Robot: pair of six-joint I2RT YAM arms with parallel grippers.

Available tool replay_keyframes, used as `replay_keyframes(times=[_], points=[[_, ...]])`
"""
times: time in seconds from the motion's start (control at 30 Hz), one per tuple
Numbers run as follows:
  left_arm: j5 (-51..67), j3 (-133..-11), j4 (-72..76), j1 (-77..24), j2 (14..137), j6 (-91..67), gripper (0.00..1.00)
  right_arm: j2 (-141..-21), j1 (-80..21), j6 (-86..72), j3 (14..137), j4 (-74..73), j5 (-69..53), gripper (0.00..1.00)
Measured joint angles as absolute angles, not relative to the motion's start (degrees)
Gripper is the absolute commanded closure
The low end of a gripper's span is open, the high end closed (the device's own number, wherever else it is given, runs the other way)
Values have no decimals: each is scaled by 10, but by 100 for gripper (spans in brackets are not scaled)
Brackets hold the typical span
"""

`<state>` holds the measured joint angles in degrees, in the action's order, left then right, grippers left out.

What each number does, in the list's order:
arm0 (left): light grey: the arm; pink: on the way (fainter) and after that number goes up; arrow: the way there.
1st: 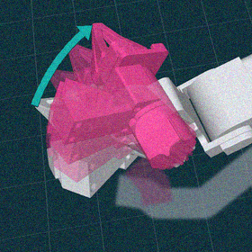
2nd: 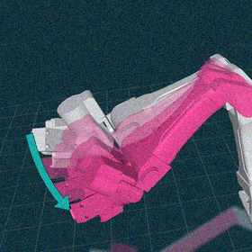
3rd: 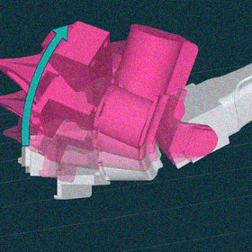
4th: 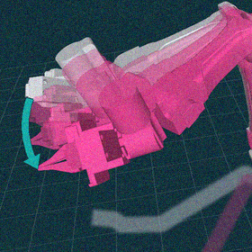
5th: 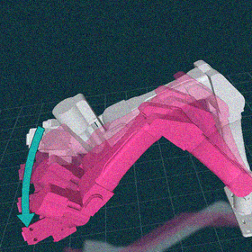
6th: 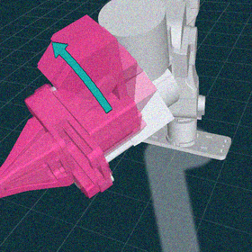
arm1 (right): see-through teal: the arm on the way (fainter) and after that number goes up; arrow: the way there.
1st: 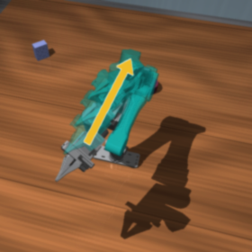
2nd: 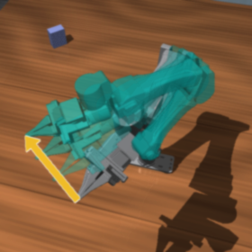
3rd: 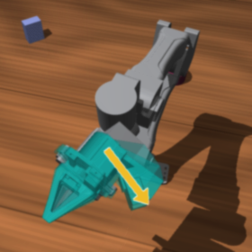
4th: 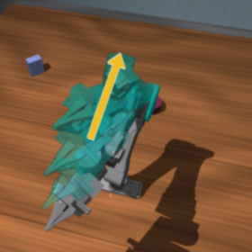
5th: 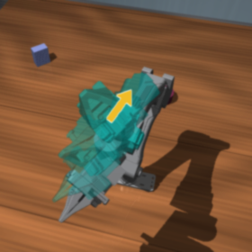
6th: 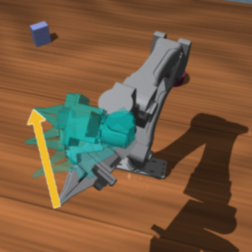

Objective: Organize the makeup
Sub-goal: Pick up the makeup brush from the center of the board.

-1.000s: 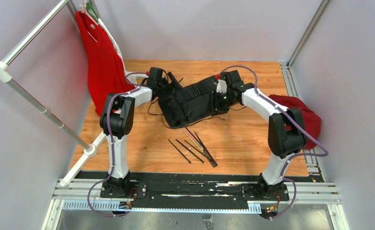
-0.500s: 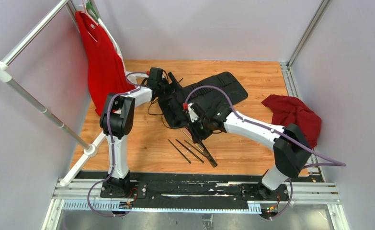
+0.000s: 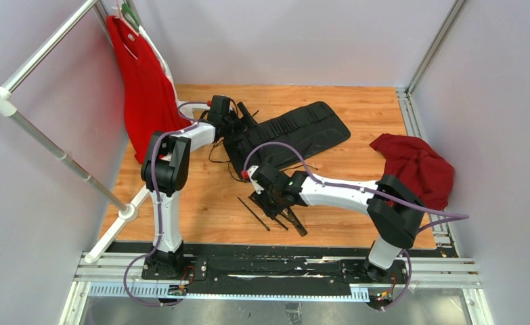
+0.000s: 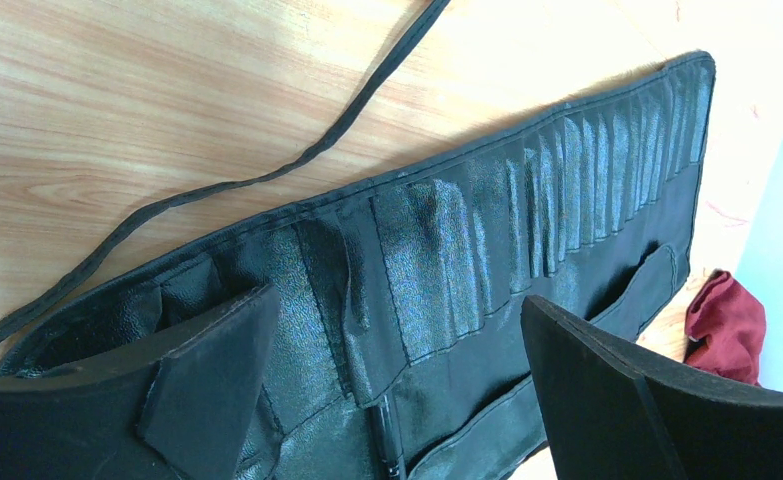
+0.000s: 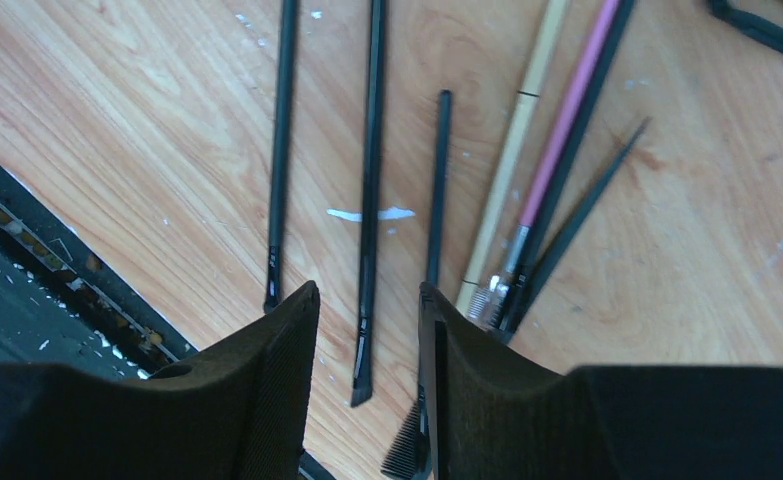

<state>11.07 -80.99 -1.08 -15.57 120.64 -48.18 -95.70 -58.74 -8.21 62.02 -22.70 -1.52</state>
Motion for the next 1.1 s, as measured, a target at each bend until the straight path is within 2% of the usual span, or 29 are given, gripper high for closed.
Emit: replay_keyframes(times=[0.37, 0.83, 1.1], points=[[111, -810, -12, -156, 1206, -482, 2, -1016, -646, -79, 657, -208, -14, 66], [111, -810, -12, -156, 1206, -481, 2, -1037, -652, -81, 662, -191, -26, 75], [112, -810, -12, -156, 1206, -480, 2, -1038, -652, -95, 655, -174, -37, 75]])
